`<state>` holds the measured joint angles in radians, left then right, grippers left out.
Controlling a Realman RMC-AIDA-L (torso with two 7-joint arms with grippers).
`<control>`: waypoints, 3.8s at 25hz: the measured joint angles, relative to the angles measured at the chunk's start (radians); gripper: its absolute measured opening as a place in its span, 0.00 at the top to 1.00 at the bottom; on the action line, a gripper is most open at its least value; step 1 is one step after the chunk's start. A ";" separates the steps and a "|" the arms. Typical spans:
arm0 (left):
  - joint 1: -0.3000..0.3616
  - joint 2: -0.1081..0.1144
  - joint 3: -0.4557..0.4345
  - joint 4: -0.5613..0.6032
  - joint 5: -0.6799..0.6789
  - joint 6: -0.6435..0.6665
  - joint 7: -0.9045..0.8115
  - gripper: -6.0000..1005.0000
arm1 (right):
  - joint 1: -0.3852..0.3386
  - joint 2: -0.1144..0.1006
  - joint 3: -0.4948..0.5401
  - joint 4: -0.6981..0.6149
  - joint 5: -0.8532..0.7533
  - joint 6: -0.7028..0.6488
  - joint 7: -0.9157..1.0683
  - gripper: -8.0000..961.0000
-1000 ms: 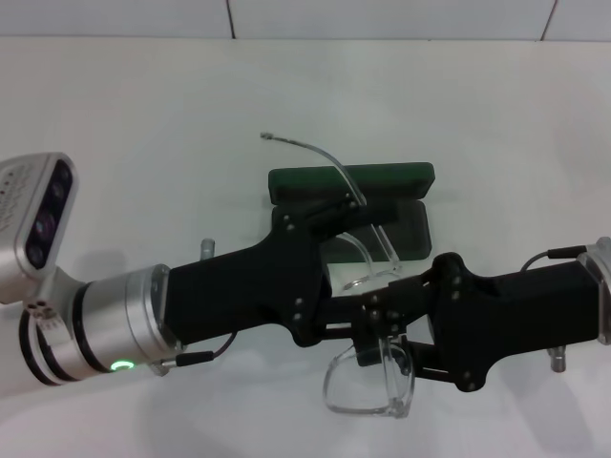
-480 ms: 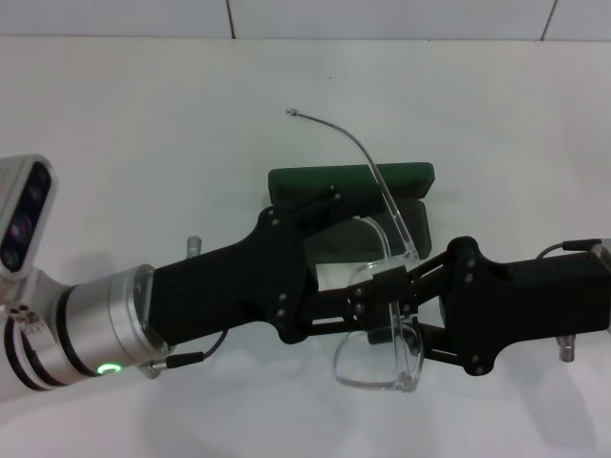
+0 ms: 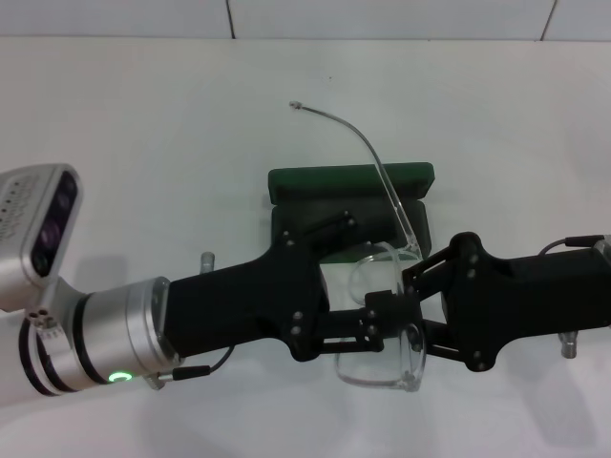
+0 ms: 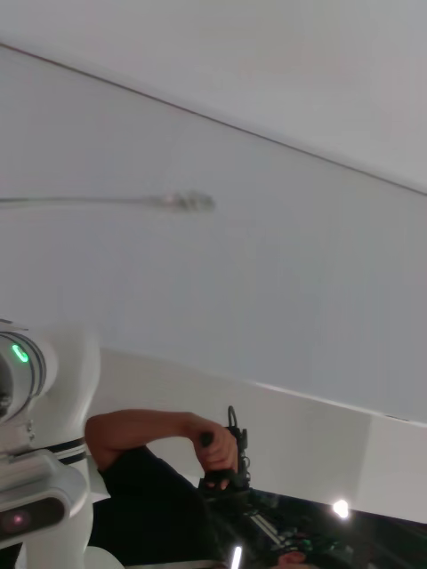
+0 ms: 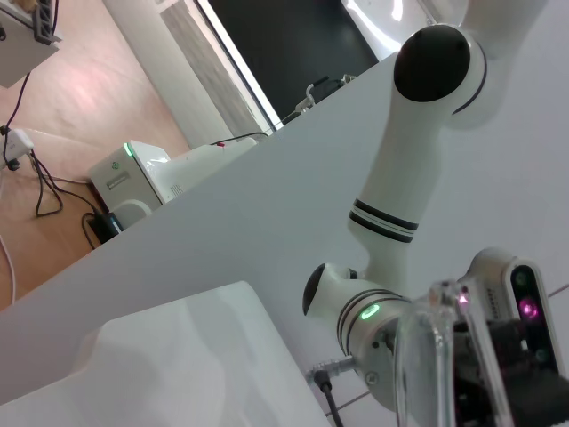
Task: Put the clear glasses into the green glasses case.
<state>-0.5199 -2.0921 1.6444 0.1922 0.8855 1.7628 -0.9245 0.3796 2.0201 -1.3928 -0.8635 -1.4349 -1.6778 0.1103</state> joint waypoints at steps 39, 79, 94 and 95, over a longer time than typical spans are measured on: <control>0.120 -0.015 -0.142 -0.004 -0.020 -0.121 0.578 0.13 | 0.136 0.004 0.062 0.199 0.027 -0.323 0.524 0.86; 0.117 -0.016 -0.101 -0.012 -0.130 0.081 0.821 0.13 | 0.254 0.000 0.055 0.439 -0.012 -0.161 0.618 0.86; 0.127 -0.015 -0.088 -0.012 -0.124 0.096 0.836 0.13 | 0.258 0.002 0.041 0.436 -0.038 -0.111 0.609 0.86; 0.128 -0.015 -0.085 -0.012 -0.123 0.096 0.841 0.13 | 0.258 0.002 0.041 0.435 -0.038 -0.109 0.606 0.86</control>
<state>-0.3924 -2.1076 1.5594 0.1797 0.7626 1.8592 -0.0839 0.6376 2.0225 -1.3514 -0.4280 -1.4729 -1.7873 0.7158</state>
